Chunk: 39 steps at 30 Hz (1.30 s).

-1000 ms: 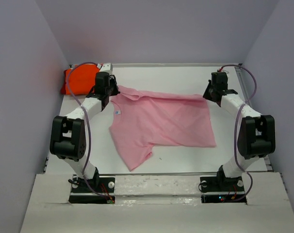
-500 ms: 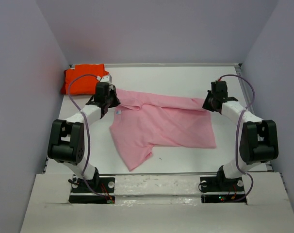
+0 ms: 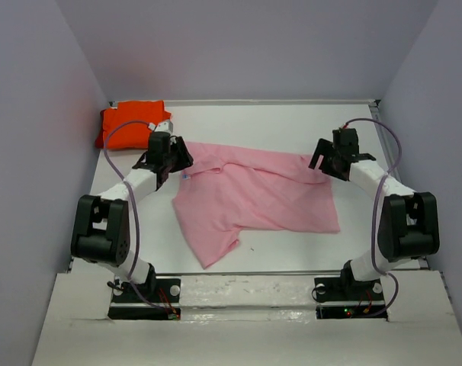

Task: Fold and stack the t-shirts
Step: Fold the flattened tshirt in 1/3 of the way

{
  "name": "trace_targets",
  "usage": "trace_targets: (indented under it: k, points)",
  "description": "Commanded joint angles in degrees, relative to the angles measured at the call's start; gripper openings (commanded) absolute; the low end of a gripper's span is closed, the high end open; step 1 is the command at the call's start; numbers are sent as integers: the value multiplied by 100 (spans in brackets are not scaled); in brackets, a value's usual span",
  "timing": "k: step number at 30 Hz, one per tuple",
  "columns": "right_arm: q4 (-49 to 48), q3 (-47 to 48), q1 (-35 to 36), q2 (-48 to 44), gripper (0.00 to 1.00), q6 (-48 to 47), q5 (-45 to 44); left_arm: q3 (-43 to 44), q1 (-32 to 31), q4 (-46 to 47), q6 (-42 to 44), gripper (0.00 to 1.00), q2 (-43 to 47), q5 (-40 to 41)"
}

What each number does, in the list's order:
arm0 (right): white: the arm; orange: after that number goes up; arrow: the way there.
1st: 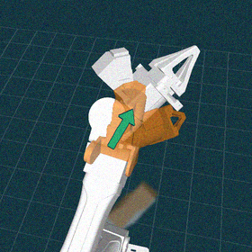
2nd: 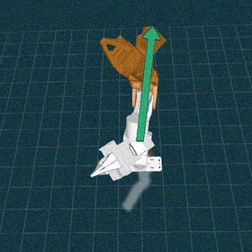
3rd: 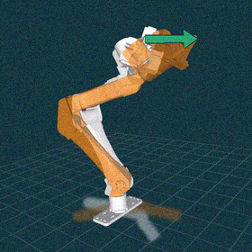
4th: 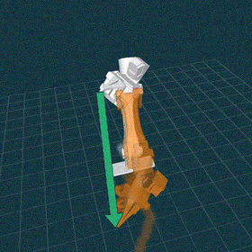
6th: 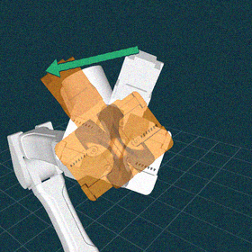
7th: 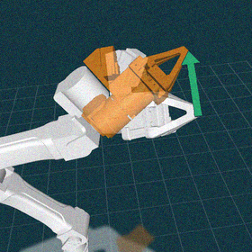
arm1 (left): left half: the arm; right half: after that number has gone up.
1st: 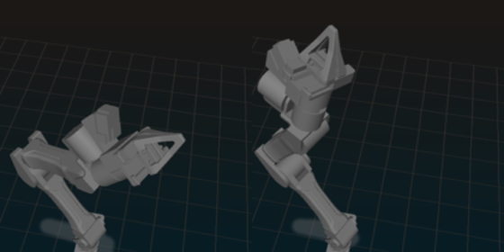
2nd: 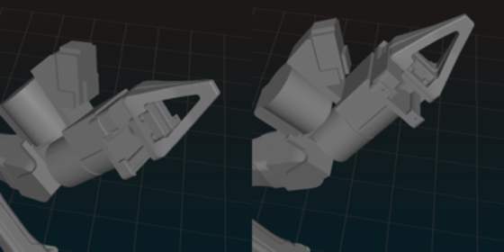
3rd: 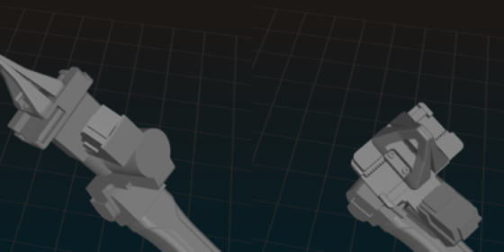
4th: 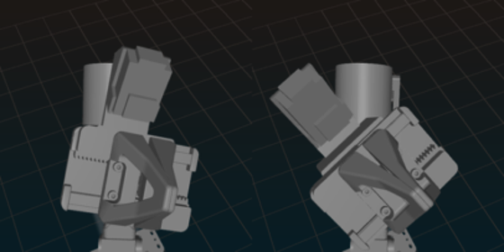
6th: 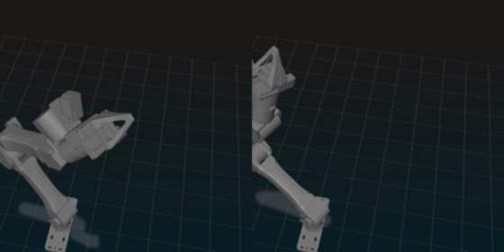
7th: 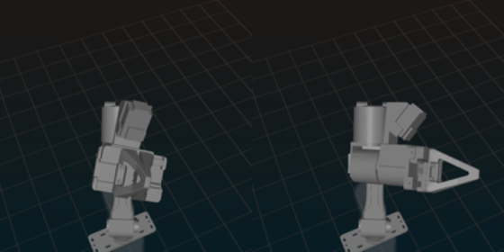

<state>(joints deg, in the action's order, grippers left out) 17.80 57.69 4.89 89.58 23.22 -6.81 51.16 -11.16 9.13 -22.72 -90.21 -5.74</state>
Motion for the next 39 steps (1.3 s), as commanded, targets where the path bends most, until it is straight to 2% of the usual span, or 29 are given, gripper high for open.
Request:
trace_targets:
  k: [1, 6, 10, 18, 23, 33, 39]
  points:
    - [-14, 488, 4, -337, 88, -169, -119, 561, -9, -68, 136, 57, 821, 188]
    - [30, 1112, 4, 321, 86, -134, 118, 1150, -9, 19, 242, 59, 655, -59]
    - [-22, 1534, 4, 893, 84, -2, 294, 1581, -9, 203, 268, 59, -55, -471]
    - [-312, 1666, 4, 1395, 82, 165, 846, 2091, -9, 661, 40, 55, -1296, -1095]
    - [-383, 1675, 4, 1650, 82, 191, 927, 1977, -9, 933, -92, 55, -1718, -1184]
    - [-594, 1701, 4, 1966, 82, 411, 1463, 2144, 0, 512, -154, 54, -2395, -1334]
    - [-418, 2096, 4, 2326, 82, 420, 1393, 2583, 96, 63, -75, 54, -2756, -1404]
